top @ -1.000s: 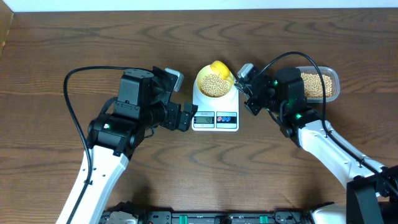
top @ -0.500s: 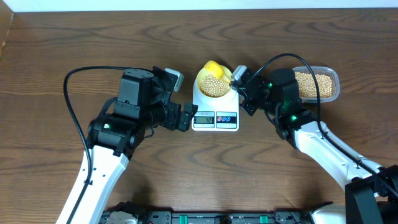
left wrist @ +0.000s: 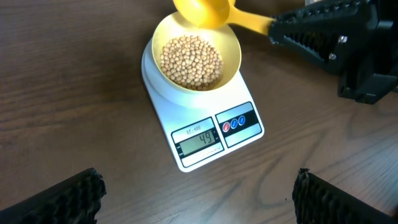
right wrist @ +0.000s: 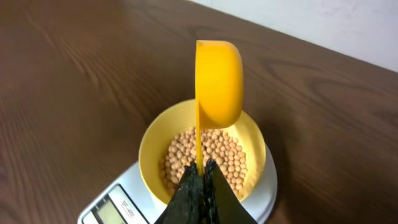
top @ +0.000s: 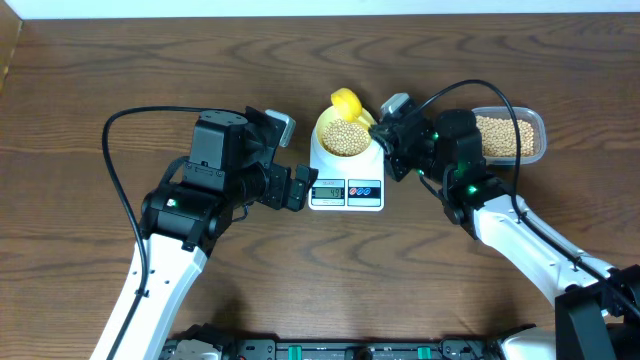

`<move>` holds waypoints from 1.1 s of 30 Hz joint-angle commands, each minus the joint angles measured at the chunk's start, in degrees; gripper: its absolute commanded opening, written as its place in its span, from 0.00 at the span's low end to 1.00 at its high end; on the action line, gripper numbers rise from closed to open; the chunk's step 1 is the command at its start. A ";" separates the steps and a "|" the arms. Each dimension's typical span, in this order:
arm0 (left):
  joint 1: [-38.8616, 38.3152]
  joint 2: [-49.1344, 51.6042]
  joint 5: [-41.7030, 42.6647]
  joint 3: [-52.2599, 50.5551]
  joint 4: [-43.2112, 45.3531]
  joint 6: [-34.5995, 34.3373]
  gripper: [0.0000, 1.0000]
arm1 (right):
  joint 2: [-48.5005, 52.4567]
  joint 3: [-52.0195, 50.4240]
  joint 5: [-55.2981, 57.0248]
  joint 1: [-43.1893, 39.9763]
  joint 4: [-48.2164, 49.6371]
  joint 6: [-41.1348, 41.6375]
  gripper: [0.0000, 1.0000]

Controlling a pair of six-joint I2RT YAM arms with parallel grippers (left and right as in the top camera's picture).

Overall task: Scoop item into bowl and weigh 50g on scale
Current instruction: 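Carry the scoop right from the bowl to the soybean tub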

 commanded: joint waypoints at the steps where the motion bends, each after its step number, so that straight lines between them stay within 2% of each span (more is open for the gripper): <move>1: -0.11 0.17 0.52 -0.13 0.07 0.57 0.99 | -2.62 0.09 0.44 -0.35 1.68 4.33 0.01; 7: -0.13 0.17 0.52 -0.11 0.07 0.57 0.99 | -6.03 0.09 0.42 -5.16 2.32 10.64 0.01; 15: -0.11 0.17 0.52 -0.11 0.07 0.57 0.99 | -9.33 0.07 0.39 -17.62 1.64 22.77 0.01; 23: -0.13 0.17 0.52 -0.13 0.07 0.57 0.99 | -11.04 0.07 0.44 -27.82 -12.52 23.43 0.01; 31: -0.11 0.17 0.52 -0.13 0.07 0.57 0.99 | -11.02 0.07 1.84 -32.52 -17.84 23.12 0.01; 33: -0.11 0.17 0.52 -0.11 0.07 0.57 0.99 | -11.02 0.07 4.55 -32.94 -20.74 20.70 0.01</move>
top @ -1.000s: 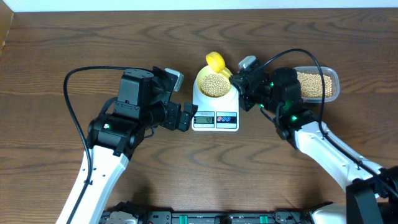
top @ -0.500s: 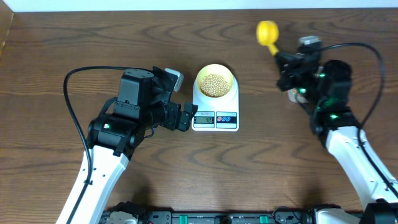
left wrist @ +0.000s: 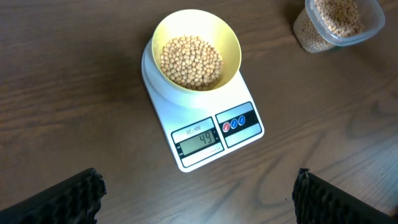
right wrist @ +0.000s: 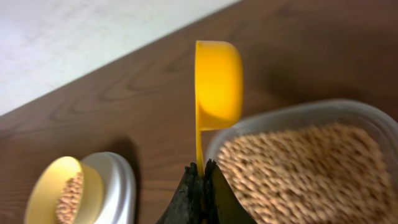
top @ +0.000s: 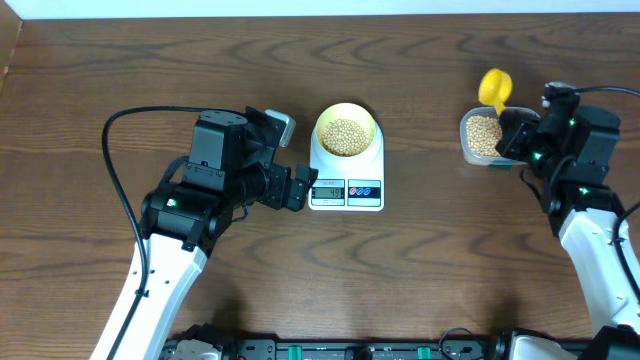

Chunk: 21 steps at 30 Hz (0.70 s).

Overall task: Scoop item into bowl and weigh 50g on scale
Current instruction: 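Carry the scoop right from the bowl to the soybean tub, then dip the scoop into the soybean tub with the right gripper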

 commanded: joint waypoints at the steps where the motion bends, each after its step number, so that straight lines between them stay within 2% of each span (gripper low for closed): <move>1: -0.11 0.17 0.50 -0.11 0.07 0.57 0.99 | -0.85 0.00 4.33 -1.03 -3.85 -3.52 0.01; 6: -0.11 0.17 0.50 -0.11 0.07 0.57 0.99 | -0.85 0.00 4.94 -1.01 -9.53 -11.52 0.01; 21: -0.11 0.17 0.50 -0.11 0.07 0.57 0.99 | 1.07 -0.02 7.93 -1.01 -13.00 -16.35 0.01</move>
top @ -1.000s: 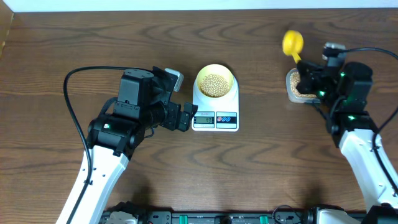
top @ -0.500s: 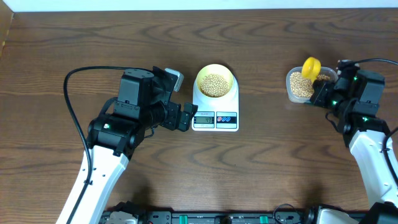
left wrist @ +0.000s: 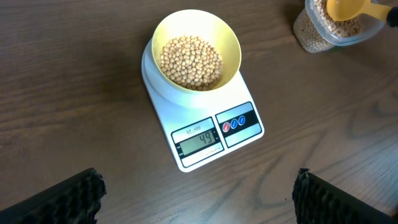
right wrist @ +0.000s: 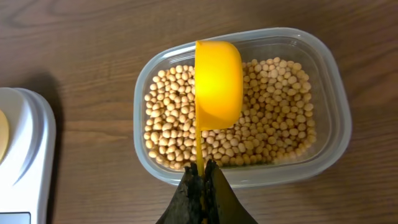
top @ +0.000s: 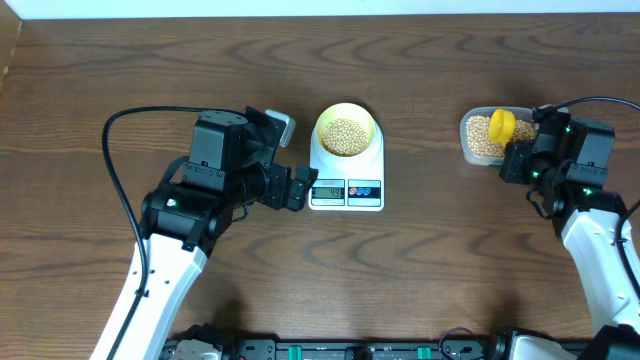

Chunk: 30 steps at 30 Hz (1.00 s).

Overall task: Scoop item into bowl and weigh 50g on scale
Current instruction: 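Dip the scoop into the soybean tub with the right gripper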

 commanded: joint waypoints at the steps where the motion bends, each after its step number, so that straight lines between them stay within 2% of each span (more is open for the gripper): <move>1: -0.11 0.17 0.50 -0.11 0.04 0.55 0.99 | 1.53 0.04 1.18 -0.15 -0.15 -1.68 0.01; 15: -0.11 0.17 0.50 -0.13 0.04 0.55 0.99 | 2.45 0.04 -8.04 0.44 -0.04 -1.42 0.01; 24: -0.13 0.17 0.50 -0.11 0.04 0.55 0.99 | 1.73 0.07 -7.19 0.09 3.10 -1.49 0.01; 30: -0.11 0.17 0.50 -0.11 0.04 0.55 0.99 | -0.55 0.07 -0.66 0.07 4.00 -1.49 0.01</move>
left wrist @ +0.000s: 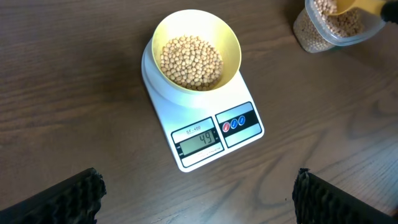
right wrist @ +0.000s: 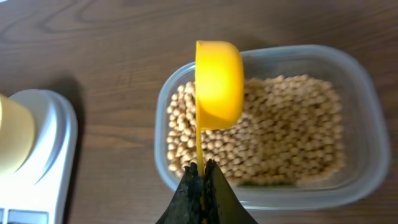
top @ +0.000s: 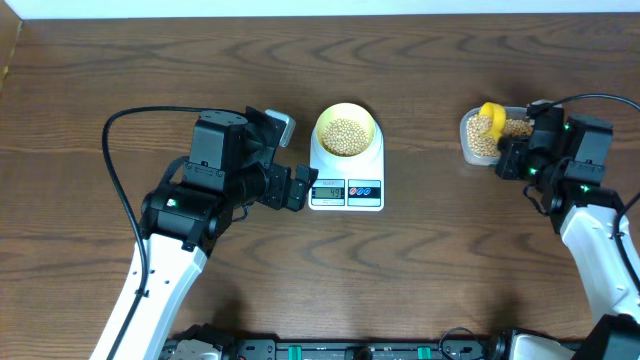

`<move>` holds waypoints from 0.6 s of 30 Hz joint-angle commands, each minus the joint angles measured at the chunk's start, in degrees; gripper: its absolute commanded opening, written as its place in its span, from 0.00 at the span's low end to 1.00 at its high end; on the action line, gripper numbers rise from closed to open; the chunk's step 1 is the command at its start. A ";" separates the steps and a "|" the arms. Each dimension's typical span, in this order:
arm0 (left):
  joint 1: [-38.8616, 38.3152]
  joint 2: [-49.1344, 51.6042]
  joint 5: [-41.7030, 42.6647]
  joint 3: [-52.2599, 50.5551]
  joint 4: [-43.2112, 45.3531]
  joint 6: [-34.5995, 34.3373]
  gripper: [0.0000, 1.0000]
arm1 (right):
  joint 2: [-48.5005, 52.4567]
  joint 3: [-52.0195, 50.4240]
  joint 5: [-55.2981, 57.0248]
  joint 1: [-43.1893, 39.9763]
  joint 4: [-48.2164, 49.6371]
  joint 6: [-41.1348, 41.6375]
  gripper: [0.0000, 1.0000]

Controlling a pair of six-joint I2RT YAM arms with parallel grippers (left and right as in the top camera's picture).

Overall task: Scoop item into bowl and weigh 50g on scale
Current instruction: 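Dip the scoop into the soybean tub with the right gripper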

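A yellow bowl (top: 346,131) of soybeans sits on the white scale (top: 346,188); its display (left wrist: 198,142) reads 49. My right gripper (right wrist: 201,169) is shut on the handle of the yellow scoop (right wrist: 217,83), which hangs over the left part of the clear soybean container (right wrist: 348,130). Overhead, the scoop (top: 489,118) shows at the container's (top: 480,142) left end. My left gripper (left wrist: 196,196) stands open near the scale's front, nothing between its fingers (left wrist: 56,200).
The wooden table (top: 420,270) stretches around the scale. A black cable (top: 115,175) loops beside my left arm; another runs to the right arm (top: 600,100). The table's far edge meets a white wall (top: 300,8).
The scoop, still held by my right gripper, has shifted toward the container's left end and sits closer to the scale. The left arm and the 49 reading are unchanged.
First my right gripper held the scoop tipped over the bowl on the scale, display at 49. Then it was over by the container's edge, then above the beans in the container, and now at its left end. The left gripper stayed open throughout.
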 commanded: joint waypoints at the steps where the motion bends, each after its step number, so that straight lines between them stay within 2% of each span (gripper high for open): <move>1: -0.13 0.17 0.50 -0.11 0.04 0.57 0.99 | -2.36 0.07 3.54 0.04 0.31 -0.85 0.01; 10: -0.11 0.17 0.50 -0.11 0.04 0.57 0.99 | -2.38 0.07 -3.37 0.04 -3.67 -0.81 0.01; 18: -0.11 0.17 0.50 -0.11 0.04 0.57 0.99 | -2.40 0.07 -3.74 0.02 -5.22 3.69 0.01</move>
